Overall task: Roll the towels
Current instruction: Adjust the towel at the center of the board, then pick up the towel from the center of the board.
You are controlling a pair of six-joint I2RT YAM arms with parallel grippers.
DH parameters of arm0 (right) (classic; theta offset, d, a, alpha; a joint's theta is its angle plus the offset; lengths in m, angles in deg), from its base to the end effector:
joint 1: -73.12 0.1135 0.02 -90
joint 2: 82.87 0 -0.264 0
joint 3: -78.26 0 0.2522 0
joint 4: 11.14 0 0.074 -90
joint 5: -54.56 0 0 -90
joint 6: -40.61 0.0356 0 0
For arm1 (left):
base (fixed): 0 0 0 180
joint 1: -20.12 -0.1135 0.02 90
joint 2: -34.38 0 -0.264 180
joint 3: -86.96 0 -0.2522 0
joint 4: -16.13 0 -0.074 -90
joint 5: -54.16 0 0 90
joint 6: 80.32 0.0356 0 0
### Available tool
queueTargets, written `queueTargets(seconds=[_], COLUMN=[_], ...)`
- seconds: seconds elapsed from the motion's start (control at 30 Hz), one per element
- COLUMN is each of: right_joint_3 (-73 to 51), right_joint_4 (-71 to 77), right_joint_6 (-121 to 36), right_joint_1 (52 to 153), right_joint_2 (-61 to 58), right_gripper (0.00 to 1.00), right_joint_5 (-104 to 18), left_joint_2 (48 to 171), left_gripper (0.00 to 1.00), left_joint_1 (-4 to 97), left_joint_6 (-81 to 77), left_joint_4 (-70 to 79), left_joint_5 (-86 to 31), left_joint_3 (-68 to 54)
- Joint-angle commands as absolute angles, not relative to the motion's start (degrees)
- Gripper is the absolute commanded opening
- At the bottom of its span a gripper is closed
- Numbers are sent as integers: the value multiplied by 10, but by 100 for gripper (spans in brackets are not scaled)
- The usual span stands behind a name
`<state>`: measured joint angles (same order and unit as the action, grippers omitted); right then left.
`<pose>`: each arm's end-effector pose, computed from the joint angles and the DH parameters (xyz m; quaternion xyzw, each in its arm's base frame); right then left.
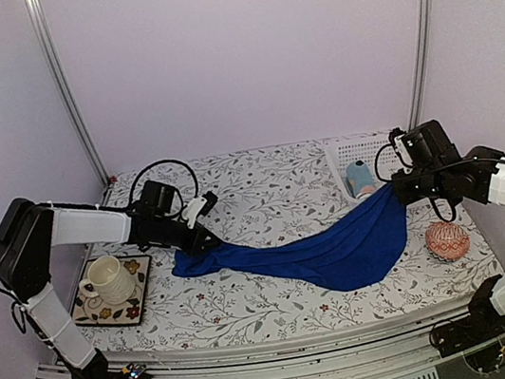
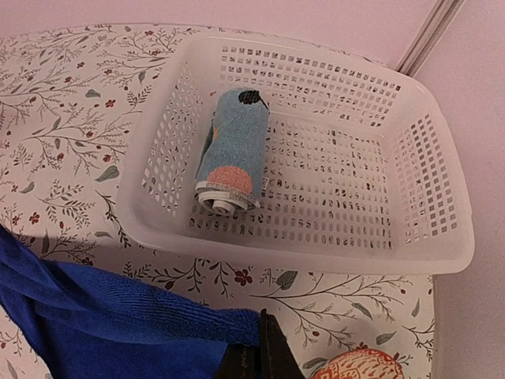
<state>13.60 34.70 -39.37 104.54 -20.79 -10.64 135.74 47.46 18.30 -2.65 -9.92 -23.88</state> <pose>0.2004 0.1049 0.2853 -0.0828 0.8968 -0.0473 0.4321 0.3057 -0.1756 0.1556 0.3548 0.8506 -0.2615 0.2868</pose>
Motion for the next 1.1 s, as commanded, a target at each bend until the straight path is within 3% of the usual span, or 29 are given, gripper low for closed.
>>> queueTargets(seconds=[0.0,0.13,0.37,1.07], right_joint_3=[140,140,130,90], right_joint_4=[336,327,294,267], right_joint_6=[-391,-390,-394,-411], right_joint_1=[1039,1034,1014,918], right_joint_2=[-171,-108,-22,71], right_gripper=[4,4,4,3], right_joint_5=[-126,-145,-171,-163], left_joint_2=[1354,1357,1347,1361], left_gripper=[15,0,0,0], left_joint_1=[470,472,470,470], left_joint_6=[165,148,104,80], left_joint_4=[-27,-33,-15,10], left_joint_5=[-108,-143,-239,-261], left_joint_3=[-227,-222,-226,-211])
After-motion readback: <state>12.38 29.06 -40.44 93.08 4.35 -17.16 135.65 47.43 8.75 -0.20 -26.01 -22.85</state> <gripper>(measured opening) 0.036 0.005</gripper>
